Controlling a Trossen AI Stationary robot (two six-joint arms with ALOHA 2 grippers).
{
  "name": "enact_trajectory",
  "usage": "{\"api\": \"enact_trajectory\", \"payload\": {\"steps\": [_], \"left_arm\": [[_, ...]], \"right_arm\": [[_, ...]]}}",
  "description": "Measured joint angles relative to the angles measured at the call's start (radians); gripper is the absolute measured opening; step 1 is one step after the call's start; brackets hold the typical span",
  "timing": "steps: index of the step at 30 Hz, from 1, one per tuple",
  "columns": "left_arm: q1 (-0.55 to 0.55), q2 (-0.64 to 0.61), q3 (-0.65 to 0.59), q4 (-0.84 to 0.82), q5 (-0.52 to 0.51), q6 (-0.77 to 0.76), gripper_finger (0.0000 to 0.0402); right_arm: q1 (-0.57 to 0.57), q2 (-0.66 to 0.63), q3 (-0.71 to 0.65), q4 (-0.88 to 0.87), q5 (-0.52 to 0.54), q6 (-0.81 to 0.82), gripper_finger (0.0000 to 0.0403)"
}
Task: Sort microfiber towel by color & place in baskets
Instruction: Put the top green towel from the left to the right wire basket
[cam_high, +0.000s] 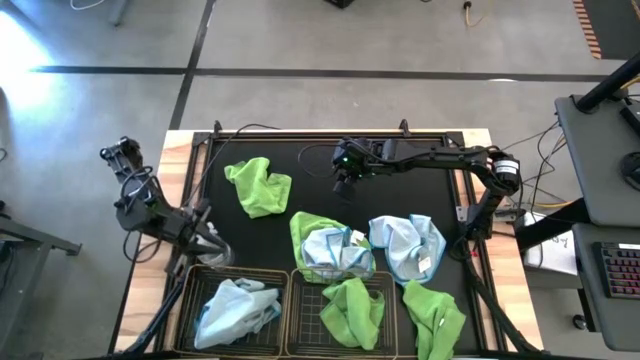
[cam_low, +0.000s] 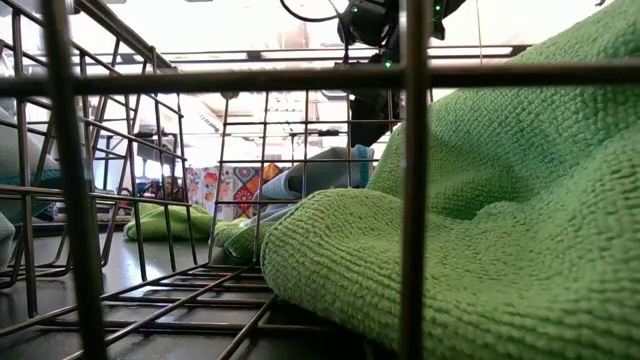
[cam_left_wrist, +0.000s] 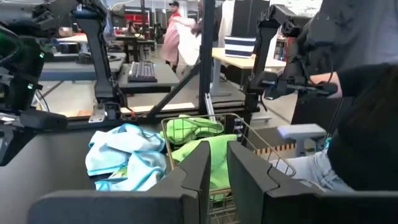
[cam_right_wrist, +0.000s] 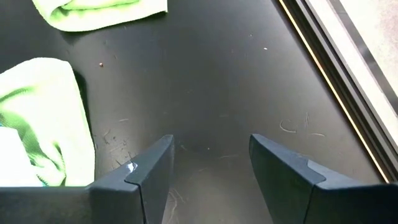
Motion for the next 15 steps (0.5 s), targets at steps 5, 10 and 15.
{"api": "enact_trajectory", "payload": {"steps": [5, 10, 15], "left_arm": [[0.0, 0.008, 0.0, -0.006, -0.011, 0.0, 0.0039], [0.0, 0.009, 0.0, -0.006, -0.012, 0.0, 0.0039], [0.0, 0.009, -0.001, -0.016, -0.012, -0.027, 0.0039]], "right_arm": [[0.0, 0.0, 0.0, 0.0, 0.0, 0.0, 0.0206], [0.0, 0.0, 0.0, 0.0, 0.0, 0.0, 0.0206], [0.0, 0.0, 0.0, 0.0, 0.0, 0.0, 0.0206]]}}
